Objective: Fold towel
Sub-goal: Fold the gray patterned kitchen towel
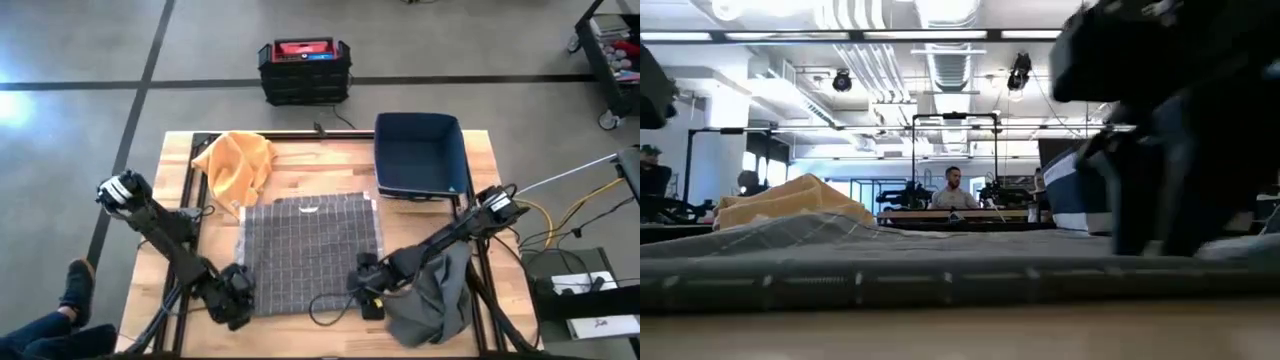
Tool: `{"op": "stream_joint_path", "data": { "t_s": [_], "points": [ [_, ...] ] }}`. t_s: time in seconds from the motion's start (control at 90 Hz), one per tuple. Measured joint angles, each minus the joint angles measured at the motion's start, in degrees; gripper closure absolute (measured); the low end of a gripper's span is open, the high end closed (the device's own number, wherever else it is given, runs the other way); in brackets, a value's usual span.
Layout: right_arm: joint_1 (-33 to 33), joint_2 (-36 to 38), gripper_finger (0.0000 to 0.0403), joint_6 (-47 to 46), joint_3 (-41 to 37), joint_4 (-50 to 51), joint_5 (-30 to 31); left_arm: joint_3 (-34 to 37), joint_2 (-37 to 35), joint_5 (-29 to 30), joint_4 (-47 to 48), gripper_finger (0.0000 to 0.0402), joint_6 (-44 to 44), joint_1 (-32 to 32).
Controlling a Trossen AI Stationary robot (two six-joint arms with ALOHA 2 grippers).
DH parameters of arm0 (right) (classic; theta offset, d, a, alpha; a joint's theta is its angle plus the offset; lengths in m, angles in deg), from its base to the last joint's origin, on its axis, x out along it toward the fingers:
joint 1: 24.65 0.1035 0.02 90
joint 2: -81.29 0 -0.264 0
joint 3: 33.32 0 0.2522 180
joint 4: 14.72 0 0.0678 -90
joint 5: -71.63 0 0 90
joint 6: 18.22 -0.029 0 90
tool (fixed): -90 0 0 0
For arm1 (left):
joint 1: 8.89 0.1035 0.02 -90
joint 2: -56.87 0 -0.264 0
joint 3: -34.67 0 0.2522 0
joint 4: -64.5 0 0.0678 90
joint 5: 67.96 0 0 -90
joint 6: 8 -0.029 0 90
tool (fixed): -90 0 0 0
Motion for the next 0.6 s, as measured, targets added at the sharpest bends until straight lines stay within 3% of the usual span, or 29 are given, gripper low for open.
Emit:
{"op": "stream_joint_path", "data": {
  "t_s": [0.122,0.2,0.278,0.378,0.478,0.6],
  "points": [
    [1.6,2.5,0.0229,-2.0,0.7,7.0,-3.3,-7.2,-0.3,-2.7,11.2,0.0291,-2.4,0.0],
    [1.5,4.7,0.0234,-1.6,3.2,10.0,-2.7,-13.5,-2.9,0.2,21.6,0.0299,-4.2,0.3],
    [0.9,7.2,0.0238,0.7,5.1,10.9,-0.4,-19.4,-5.2,9.5,34.4,0.0306,-5.7,0.6],
    [-0.2,8.0,0.0243,5.3,6.1,8.8,7.0,-24.0,-8.0,23.4,48.1,0.0315,-6.3,2.2],
    [-2.1,7.3,0.0247,8.2,5.5,5.1,12.5,-24.0,-11.9,32.1,56.4,0.0324,-4.7,7.0],
    [-5.0,4.7,0.0252,7.3,4.1,4.4,12.0,-18.2,-16.9,28.8,56.1,0.0326,-4.1,17.5]
  ]
}}
